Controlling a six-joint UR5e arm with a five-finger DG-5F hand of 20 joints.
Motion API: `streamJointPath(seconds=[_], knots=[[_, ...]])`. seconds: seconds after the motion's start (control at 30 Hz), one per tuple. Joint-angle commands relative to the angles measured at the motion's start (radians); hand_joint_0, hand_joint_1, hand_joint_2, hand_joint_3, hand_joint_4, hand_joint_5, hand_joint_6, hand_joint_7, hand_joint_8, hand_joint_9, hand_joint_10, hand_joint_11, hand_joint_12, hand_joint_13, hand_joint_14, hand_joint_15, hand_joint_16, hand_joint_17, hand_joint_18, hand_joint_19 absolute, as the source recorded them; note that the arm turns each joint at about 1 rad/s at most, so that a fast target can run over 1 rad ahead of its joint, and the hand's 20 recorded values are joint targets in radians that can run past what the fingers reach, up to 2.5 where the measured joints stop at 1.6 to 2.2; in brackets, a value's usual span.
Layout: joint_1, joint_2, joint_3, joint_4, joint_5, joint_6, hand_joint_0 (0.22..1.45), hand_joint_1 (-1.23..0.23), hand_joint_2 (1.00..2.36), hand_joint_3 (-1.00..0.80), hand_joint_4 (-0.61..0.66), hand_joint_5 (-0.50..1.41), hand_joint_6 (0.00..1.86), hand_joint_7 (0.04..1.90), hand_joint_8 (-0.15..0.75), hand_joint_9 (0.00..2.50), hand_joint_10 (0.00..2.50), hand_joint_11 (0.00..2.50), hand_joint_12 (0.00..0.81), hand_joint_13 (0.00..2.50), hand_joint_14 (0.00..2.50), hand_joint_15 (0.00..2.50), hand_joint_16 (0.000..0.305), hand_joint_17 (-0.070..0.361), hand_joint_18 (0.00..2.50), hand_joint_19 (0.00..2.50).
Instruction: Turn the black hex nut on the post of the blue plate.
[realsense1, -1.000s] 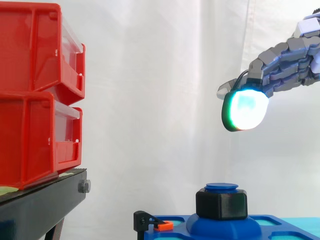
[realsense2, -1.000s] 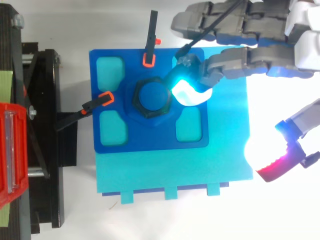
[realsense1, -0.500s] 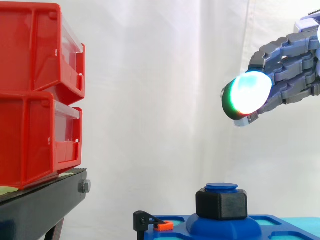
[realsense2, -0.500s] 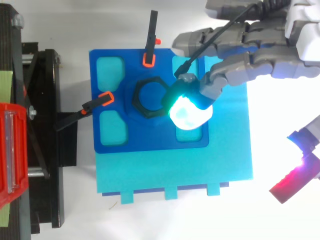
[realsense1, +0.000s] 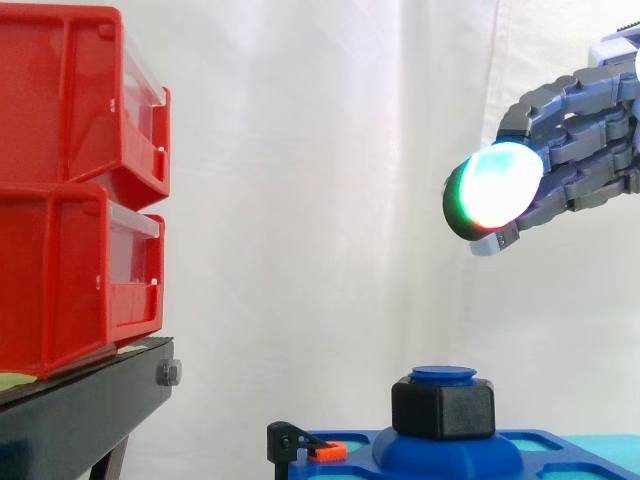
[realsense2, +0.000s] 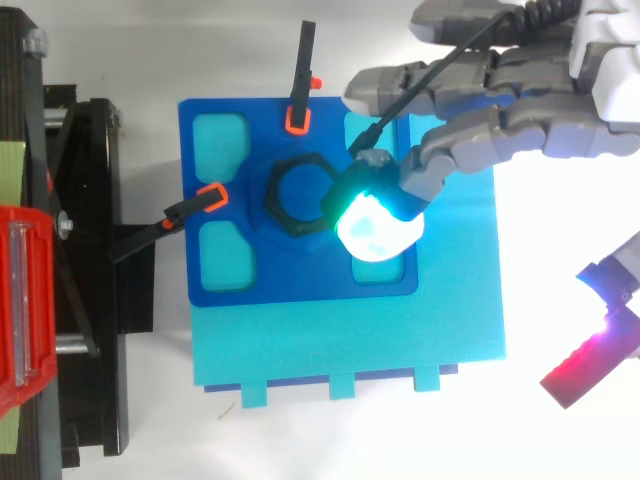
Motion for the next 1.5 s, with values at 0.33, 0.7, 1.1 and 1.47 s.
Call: streamJointPath(seconds=[0.33, 0.7, 1.1, 1.47], knots=[[0.0, 0.0, 0.0, 0.001, 0.002, -0.002, 0.41, -0.48, 1.0, -0.5, 0.06, -0.25, 0.5, 0.62, 0.117, 0.0, 0.0, 0.0, 0.336, 0.0, 0.0, 0.0, 0.06, 0.135, 0.0, 0.03], [0.0, 0.0, 0.0, 0.001, 0.002, -0.002, 0.42, -0.48, 1.0, -0.5, 0.06, -0.25, 0.5, 0.62, 0.123, 0.0, 0.0, 0.0, 0.338, 0.0, 0.0, 0.0, 0.06, 0.136, 0.0, 0.03], [0.0, 0.001, 0.0, 0.001, 0.002, -0.002, 0.42, -0.5, 1.0, -0.5, 0.07, -0.24, 0.5, 0.61, 0.124, 0.0, 0.0, 0.0, 0.337, 0.0, 0.0, 0.0, 0.06, 0.135, 0.0, 0.03], [-0.001, 0.0, 0.0, 0.001, 0.002, -0.002, 0.42, -0.5, 1.0, -0.5, 0.08, -0.23, 0.5, 0.65, 0.131, 0.0, 0.0, 0.0, 0.337, 0.0, 0.0, 0.0, 0.06, 0.136, 0.0, 0.03]])
